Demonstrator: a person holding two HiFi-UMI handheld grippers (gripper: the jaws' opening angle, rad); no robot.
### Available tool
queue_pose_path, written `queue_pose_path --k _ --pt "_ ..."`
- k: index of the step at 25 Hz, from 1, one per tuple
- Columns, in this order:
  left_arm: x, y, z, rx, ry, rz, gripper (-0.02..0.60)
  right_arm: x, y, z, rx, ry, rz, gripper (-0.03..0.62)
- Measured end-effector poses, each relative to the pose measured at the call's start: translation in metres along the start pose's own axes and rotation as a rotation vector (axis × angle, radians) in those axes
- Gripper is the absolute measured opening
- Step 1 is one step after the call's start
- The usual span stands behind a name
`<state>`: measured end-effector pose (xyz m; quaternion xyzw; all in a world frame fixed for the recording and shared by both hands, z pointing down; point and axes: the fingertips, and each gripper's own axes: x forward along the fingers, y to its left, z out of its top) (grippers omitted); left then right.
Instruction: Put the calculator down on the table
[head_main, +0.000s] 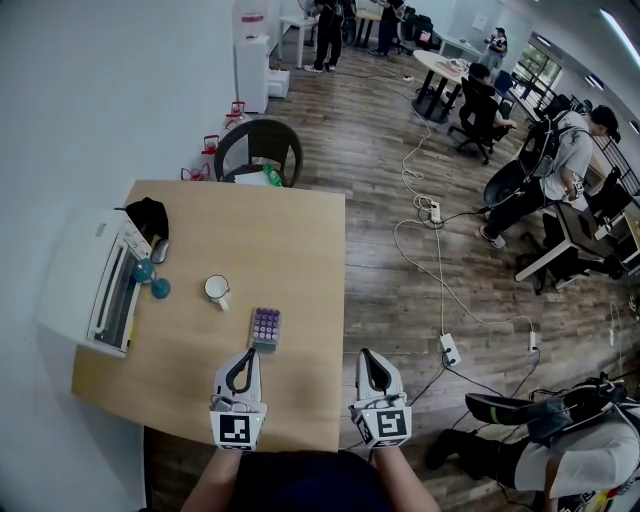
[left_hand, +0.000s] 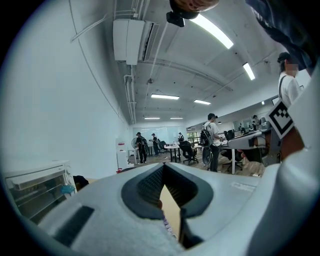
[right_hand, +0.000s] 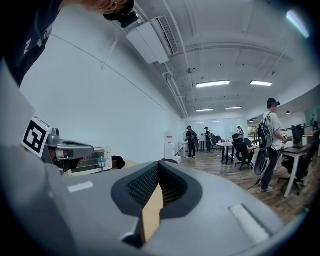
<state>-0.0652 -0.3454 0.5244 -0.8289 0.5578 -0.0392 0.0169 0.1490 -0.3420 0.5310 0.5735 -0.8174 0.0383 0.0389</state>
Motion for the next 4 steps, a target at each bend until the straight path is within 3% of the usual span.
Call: queue_pose_path --k 4 --pt "0.0013 0.0001 -0.002 -0.034 0.013 -0.003 -0.002 -0.0009 -0.0023 0.0013 -0.001 -0.002 -0.002 0.011"
